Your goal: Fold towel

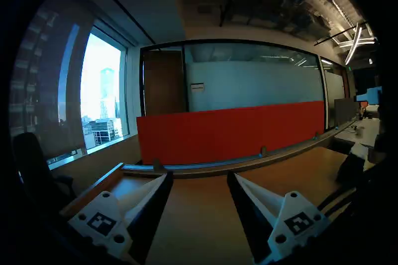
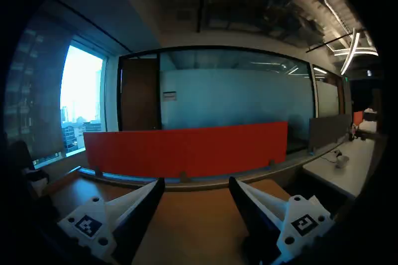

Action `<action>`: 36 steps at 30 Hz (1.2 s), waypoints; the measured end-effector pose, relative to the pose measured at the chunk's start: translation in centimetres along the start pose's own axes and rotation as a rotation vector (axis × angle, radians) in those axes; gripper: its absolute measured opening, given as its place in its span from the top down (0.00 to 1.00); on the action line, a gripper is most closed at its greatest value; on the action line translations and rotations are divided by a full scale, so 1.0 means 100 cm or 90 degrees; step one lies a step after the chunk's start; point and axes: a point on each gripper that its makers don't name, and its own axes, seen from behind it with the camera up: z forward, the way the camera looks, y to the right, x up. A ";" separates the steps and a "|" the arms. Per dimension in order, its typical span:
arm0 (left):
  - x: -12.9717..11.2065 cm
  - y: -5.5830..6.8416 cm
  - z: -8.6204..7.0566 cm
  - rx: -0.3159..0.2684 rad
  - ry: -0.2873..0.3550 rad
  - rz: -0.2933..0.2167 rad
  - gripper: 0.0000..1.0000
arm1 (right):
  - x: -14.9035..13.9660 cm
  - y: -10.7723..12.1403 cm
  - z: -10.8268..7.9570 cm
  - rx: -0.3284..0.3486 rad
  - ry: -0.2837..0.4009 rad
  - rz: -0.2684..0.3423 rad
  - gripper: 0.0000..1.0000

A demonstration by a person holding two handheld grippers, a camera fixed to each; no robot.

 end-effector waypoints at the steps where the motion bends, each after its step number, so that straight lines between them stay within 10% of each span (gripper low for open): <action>1: -0.005 -0.001 0.000 0.001 0.000 0.001 0.21 | 0.000 -0.002 0.000 0.001 0.001 0.002 0.00; 36: -0.173 -0.007 -0.001 0.020 -0.010 -0.025 0.21 | -0.091 -0.031 0.017 0.018 0.003 -0.027 0.01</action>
